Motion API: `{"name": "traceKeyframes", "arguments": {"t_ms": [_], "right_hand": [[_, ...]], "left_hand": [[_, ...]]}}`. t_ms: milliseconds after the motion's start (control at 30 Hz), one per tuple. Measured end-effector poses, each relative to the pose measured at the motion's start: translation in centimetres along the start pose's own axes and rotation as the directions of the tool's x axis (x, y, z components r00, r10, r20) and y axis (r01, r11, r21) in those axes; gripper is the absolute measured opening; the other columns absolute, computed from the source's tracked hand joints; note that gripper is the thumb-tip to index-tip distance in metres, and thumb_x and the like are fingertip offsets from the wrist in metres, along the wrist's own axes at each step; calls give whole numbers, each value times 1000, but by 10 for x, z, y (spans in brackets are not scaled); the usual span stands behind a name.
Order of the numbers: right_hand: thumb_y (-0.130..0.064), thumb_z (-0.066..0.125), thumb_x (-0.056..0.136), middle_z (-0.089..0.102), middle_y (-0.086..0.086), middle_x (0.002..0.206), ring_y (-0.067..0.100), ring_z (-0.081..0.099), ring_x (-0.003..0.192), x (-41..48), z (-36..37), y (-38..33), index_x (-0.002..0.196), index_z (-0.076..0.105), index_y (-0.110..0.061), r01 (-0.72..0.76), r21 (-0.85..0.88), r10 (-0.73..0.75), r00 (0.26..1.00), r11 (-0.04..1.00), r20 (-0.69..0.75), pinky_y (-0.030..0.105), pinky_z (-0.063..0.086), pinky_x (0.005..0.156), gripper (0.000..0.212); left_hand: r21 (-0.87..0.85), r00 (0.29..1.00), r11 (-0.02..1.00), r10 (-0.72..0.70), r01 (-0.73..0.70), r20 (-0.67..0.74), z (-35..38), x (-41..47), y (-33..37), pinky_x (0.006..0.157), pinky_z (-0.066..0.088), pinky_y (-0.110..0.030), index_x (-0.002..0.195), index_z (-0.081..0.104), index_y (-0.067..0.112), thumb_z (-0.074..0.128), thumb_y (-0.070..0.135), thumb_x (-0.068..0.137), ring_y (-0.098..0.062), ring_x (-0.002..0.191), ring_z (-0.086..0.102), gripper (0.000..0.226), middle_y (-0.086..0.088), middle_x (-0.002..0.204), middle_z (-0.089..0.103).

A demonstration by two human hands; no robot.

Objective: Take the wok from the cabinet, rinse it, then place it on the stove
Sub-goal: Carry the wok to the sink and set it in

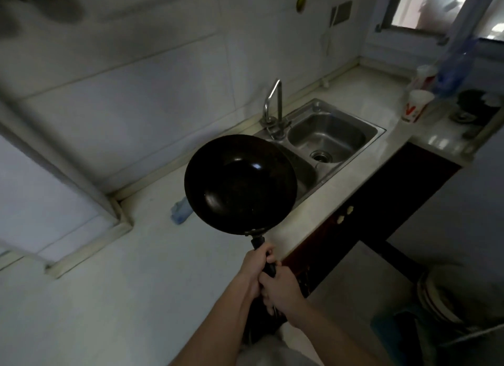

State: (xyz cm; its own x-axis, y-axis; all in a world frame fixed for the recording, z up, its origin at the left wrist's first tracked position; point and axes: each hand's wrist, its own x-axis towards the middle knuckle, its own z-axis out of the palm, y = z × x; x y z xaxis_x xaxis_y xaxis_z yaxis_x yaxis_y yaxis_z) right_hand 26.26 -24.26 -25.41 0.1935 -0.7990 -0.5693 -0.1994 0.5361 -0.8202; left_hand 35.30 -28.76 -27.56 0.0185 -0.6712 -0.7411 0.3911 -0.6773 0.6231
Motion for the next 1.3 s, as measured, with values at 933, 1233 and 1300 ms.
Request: {"name": "traceKeyframes", "arguments": {"t_ms": [933,1233,1300], "right_hand": [[-15,51,98,55,2,51,16,48,38,161,-214,-56,89,56,-9,-73,-296,158,949,952,272,29,42,43,12],[-18,52,100,55,5,53,18,47,41,180,-214,-68,92,58,-10,-105,-302,187,948,948,258,29,40,43,13],[-19,51,101,56,4,51,18,47,40,185,-214,-66,95,60,-7,-101,-329,187,952,939,242,29,40,42,16]], "left_hand": [[-231,967,970,-123,70,-225,187,141,38,49,40,-25,75,48,16,59,20,97,-13,42,43,24,3,52,43],[-215,965,966,-187,146,-186,187,155,54,37,33,-17,63,42,20,55,24,96,-13,36,41,35,7,50,40],[-197,964,965,-206,172,-170,187,160,55,39,34,-19,60,43,20,55,26,95,-13,37,42,38,7,49,42]]}}
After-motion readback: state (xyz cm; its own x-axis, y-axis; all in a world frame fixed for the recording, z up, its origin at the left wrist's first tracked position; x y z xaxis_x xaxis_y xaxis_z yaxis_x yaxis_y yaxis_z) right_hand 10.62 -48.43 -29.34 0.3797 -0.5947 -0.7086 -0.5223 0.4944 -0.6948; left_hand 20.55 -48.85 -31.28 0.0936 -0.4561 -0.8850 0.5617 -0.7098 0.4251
